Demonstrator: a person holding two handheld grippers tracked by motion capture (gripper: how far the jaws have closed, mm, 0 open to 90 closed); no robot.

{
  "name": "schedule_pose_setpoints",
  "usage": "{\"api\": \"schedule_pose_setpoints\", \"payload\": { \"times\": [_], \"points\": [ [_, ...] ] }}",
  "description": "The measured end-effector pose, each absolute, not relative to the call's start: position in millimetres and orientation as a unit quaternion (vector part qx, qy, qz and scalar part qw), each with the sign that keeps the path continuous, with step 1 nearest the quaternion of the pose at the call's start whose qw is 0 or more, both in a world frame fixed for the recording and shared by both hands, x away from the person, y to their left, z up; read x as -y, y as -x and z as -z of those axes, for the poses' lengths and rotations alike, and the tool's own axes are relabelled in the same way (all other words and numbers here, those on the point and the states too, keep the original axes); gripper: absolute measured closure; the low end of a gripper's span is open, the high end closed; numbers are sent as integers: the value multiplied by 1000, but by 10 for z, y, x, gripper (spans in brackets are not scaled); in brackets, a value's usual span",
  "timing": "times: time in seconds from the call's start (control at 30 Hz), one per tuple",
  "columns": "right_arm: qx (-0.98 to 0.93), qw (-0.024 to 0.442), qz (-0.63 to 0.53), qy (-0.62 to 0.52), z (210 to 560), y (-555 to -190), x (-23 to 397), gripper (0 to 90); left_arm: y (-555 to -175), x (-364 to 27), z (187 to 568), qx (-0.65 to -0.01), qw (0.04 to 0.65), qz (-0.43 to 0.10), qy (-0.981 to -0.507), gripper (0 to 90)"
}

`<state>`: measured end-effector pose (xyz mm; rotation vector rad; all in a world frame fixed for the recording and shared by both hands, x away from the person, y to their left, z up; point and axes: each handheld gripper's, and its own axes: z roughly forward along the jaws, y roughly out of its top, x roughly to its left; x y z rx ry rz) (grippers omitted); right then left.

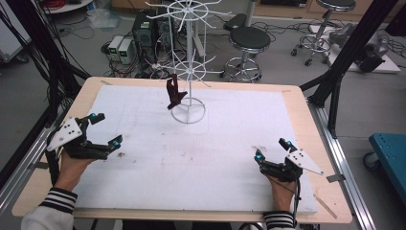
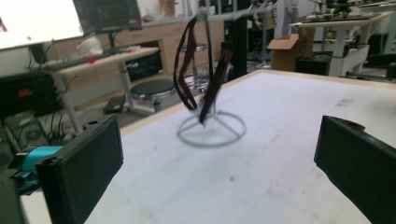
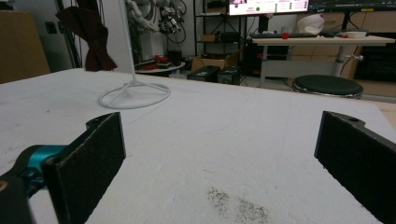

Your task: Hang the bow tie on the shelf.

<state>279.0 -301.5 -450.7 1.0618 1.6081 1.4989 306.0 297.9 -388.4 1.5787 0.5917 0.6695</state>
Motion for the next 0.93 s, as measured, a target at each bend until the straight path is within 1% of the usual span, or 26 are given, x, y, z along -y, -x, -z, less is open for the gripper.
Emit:
{"api": "schedule_pose_setpoints", "payload": {
  "times": [0.17, 0.33, 0.57, 0.77, 0.93],
  "points": [
    [-619, 345, -576, -408, 4507, -2789, 3013, 12, -2954, -3087, 4182, -279, 617, -294, -675, 17],
    [-618, 344, -577, -409, 4507, -2787, 3014, 12, -2856, -3151, 4379, -295, 620, -299, -662, 17],
    [-617, 344, -577, -410, 4507, -2787, 3013, 12, -2833, -3152, 4515, -309, 625, -304, -650, 17],
    [-613, 348, -579, -409, 4510, -2783, 3019, 12, -2784, -3181, 4539, -309, 640, -322, -625, 17],
    [-612, 351, -579, -410, 4511, -2778, 3016, 12, -2779, -3174, 4540, -305, 639, -323, -628, 17]
  ]
}}
